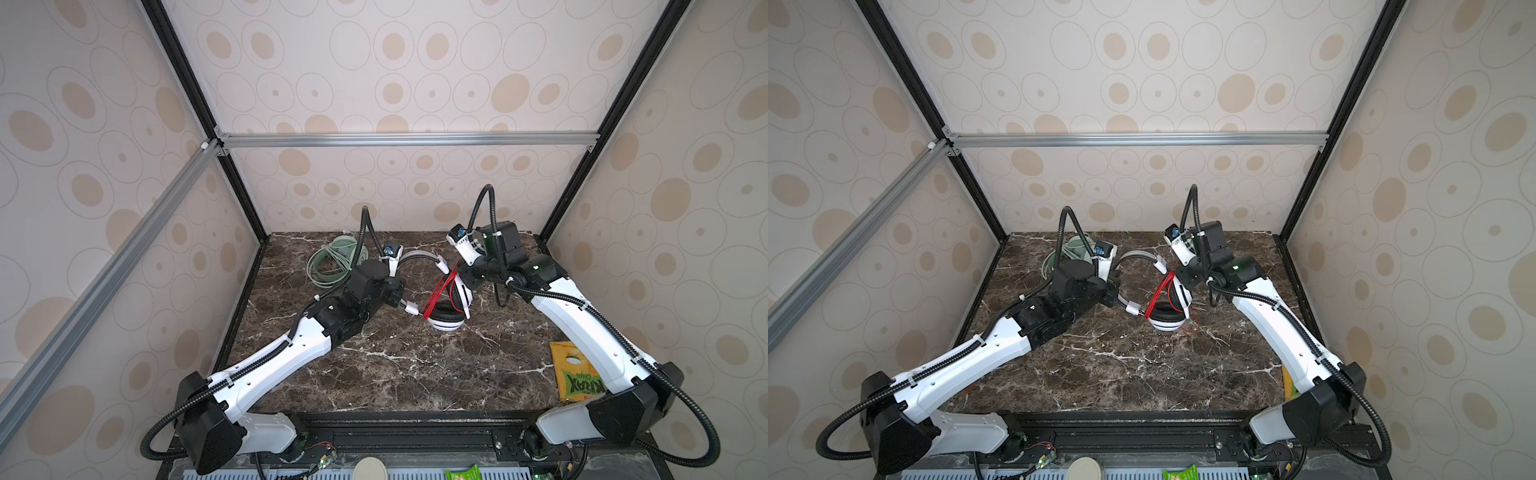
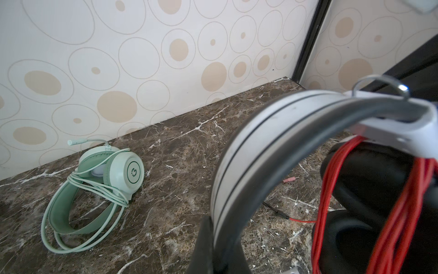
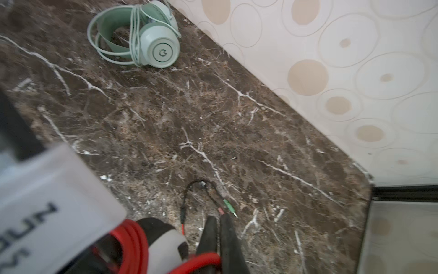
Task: Wrap the headphones
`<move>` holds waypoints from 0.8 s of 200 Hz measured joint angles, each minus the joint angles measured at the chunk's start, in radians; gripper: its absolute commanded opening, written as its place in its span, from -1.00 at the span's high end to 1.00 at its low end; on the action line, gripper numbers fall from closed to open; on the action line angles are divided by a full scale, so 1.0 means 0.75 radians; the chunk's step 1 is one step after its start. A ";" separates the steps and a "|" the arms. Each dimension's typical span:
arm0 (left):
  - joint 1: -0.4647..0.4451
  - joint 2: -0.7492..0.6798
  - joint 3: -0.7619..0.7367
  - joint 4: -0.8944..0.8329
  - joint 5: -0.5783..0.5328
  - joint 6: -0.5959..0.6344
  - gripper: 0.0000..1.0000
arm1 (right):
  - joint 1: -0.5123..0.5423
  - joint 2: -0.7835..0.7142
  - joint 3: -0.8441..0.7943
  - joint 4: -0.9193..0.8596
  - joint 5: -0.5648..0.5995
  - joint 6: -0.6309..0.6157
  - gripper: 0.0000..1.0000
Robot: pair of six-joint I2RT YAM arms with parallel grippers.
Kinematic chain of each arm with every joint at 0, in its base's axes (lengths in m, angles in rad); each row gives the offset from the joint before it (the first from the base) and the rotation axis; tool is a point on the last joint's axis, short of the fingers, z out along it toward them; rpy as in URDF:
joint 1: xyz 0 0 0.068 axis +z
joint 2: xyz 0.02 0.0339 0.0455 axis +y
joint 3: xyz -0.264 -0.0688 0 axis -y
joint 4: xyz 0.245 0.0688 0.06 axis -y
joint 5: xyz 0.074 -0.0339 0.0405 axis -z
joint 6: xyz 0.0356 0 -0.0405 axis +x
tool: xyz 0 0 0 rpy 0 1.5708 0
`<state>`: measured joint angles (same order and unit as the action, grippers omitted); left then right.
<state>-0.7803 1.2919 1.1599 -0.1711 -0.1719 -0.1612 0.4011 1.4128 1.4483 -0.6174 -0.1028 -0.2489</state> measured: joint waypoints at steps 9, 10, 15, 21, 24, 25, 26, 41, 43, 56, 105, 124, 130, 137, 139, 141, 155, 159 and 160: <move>0.004 -0.006 0.000 -0.012 0.050 0.006 1.00 | -0.048 -0.004 -0.031 0.052 -0.093 0.026 0.46; 0.004 -0.008 0.000 -0.015 0.058 0.007 1.00 | -0.051 -0.004 -0.033 0.056 -0.099 0.027 0.44; 0.009 -0.012 0.000 -0.024 0.092 0.008 1.00 | -0.077 -0.004 -0.051 0.092 -0.160 0.054 0.35; 0.016 -0.019 0.000 -0.035 0.135 0.009 1.00 | -0.103 -0.002 -0.069 0.128 -0.218 0.086 0.30; 0.018 -0.022 0.000 -0.040 0.157 0.010 1.00 | -0.117 -0.002 -0.079 0.151 -0.256 0.085 0.29; 0.019 -0.024 0.000 -0.041 0.168 0.010 1.00 | -0.120 -0.001 -0.081 0.156 -0.262 0.093 0.29; 0.022 -0.026 0.000 -0.043 0.182 0.010 1.00 | -0.126 0.001 -0.085 0.166 -0.280 0.109 0.29; 0.044 -0.041 0.000 -0.042 0.299 0.008 1.00 | -0.183 0.025 -0.121 0.265 -0.448 0.175 0.29; 0.049 -0.043 0.000 -0.042 0.313 0.007 1.00 | -0.190 0.030 -0.125 0.278 -0.468 0.185 0.29; 0.094 -0.053 0.000 -0.033 0.389 -0.004 1.00 | -0.224 0.068 -0.148 0.367 -0.592 0.254 0.29; 0.329 -0.072 -0.001 0.016 0.577 -0.126 1.00 | -0.261 0.185 -0.336 0.709 -0.872 0.525 0.32; 0.420 -0.075 -0.001 0.038 0.595 -0.198 1.00 | -0.260 0.247 -0.403 0.862 -0.959 0.650 0.33; 0.444 -0.078 -0.001 0.037 0.584 -0.223 1.00 | -0.260 0.264 -0.427 0.907 -0.980 0.687 0.32; 0.469 -0.083 -0.001 0.035 0.562 -0.253 1.00 | -0.260 0.280 -0.460 0.956 -0.996 0.724 0.31; 0.476 -0.085 -0.001 0.034 0.551 -0.263 1.00 | -0.260 0.285 -0.469 0.968 -1.000 0.732 0.31; 0.484 -0.087 -0.001 0.033 0.541 -0.273 1.00 | -0.260 0.289 -0.479 0.978 -1.005 0.742 0.30; 0.523 -0.105 -0.001 0.023 0.462 -0.329 1.00 | -0.260 0.300 -0.537 1.021 -1.016 0.781 0.28; 0.531 -0.111 -0.001 0.020 0.440 -0.341 1.00 | -0.260 0.300 -0.549 1.025 -1.016 0.784 0.28; 0.534 -0.113 -0.001 0.019 0.431 -0.346 1.00 | -0.260 0.300 -0.553 1.027 -1.015 0.787 0.28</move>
<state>-0.3798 1.2072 1.1595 -0.1570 0.1513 -0.4210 0.2062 1.6375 1.0332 0.1528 -0.8642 0.3416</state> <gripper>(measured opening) 0.063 0.356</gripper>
